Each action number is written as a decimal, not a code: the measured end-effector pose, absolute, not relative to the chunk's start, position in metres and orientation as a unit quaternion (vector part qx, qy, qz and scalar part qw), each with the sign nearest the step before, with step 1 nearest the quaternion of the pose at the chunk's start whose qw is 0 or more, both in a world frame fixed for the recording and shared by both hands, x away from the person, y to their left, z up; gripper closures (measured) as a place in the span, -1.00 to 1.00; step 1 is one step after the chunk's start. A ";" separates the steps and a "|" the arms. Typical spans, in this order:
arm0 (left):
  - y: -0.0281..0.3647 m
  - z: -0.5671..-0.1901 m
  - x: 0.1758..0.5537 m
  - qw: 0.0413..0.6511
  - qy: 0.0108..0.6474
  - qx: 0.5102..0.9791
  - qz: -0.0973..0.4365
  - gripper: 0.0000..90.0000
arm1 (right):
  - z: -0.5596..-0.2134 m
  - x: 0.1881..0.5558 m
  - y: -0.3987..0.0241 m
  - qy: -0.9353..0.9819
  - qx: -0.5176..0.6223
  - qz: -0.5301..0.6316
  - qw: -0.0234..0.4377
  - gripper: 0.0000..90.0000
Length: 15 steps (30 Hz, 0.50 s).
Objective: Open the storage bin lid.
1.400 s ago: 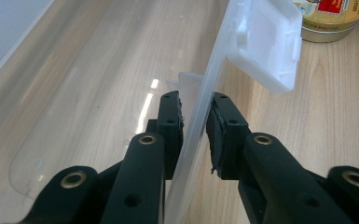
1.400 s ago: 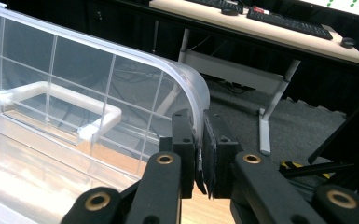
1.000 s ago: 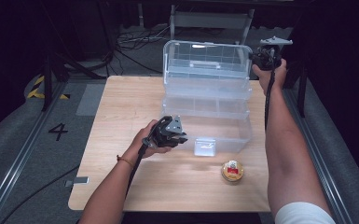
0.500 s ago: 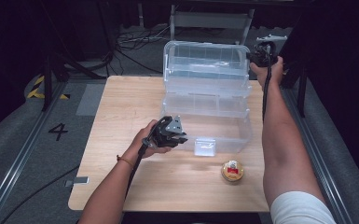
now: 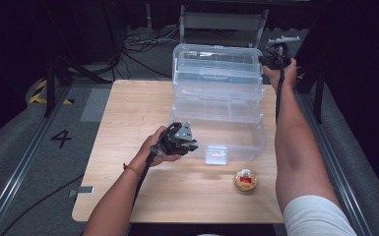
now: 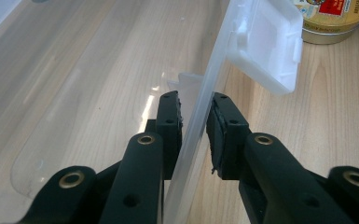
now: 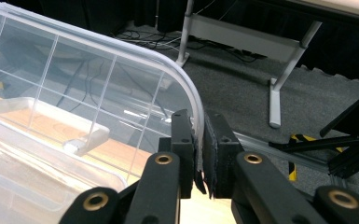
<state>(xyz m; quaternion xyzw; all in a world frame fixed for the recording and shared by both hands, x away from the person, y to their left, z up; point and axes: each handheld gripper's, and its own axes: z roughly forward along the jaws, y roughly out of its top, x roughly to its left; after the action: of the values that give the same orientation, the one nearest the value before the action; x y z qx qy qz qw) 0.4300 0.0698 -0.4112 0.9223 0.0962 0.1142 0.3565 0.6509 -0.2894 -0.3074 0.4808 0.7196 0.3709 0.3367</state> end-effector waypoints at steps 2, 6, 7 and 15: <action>0.070 -0.411 0.430 0.356 0.096 0.922 0.114 0.69 | -0.309 0.652 -0.289 0.719 0.483 0.370 0.336 0.87; 0.070 -0.411 0.430 0.356 0.096 0.922 0.114 0.69 | -0.310 0.654 -0.290 0.720 0.486 0.367 0.332 0.87; 0.070 -0.411 0.430 0.357 0.097 0.922 0.114 0.68 | -0.309 0.655 -0.290 0.721 0.485 0.366 0.332 0.87; 0.070 -0.412 0.430 0.358 0.099 0.921 0.114 0.68 | -0.311 0.658 -0.291 0.723 0.487 0.366 0.327 0.87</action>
<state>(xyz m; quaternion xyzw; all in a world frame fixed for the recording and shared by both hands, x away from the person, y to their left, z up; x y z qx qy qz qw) 0.4295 0.0698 -0.4116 0.9214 0.0986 0.1140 0.3582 0.6578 -0.2905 -0.3109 0.4867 0.7226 0.3664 0.3268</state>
